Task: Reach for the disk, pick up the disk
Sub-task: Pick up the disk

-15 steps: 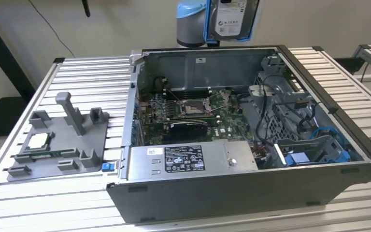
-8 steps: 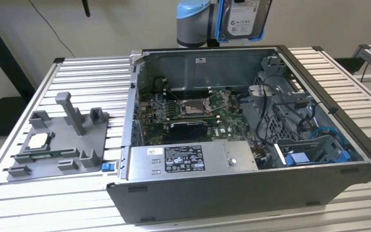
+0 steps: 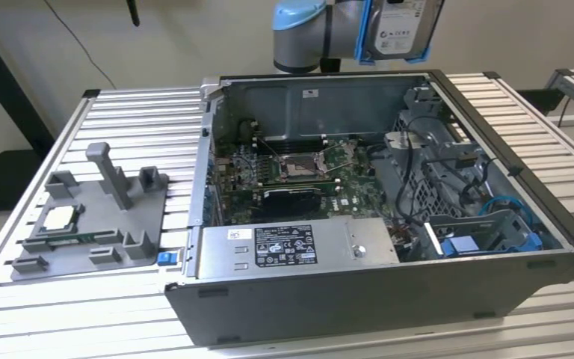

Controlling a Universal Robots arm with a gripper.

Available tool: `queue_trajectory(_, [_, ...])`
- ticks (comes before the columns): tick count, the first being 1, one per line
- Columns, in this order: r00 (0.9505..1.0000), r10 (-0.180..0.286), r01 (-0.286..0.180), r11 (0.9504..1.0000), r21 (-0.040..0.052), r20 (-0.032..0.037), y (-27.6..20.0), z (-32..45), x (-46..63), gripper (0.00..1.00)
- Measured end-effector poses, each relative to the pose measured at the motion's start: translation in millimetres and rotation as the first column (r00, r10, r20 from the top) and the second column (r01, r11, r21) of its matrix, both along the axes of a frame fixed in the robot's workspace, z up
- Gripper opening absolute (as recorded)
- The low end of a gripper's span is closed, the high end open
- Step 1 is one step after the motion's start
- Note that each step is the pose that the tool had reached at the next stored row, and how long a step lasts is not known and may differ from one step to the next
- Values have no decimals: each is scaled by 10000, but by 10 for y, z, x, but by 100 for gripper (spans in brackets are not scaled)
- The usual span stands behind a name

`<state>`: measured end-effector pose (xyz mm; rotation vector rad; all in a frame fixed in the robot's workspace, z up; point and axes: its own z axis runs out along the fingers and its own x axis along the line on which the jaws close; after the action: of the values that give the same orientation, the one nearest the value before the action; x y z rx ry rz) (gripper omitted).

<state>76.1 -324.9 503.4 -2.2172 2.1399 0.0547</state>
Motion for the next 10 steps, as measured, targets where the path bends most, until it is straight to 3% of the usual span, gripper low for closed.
queue_trajectory(10, [10000,0,0,10000,0,0,0,0,429,0])
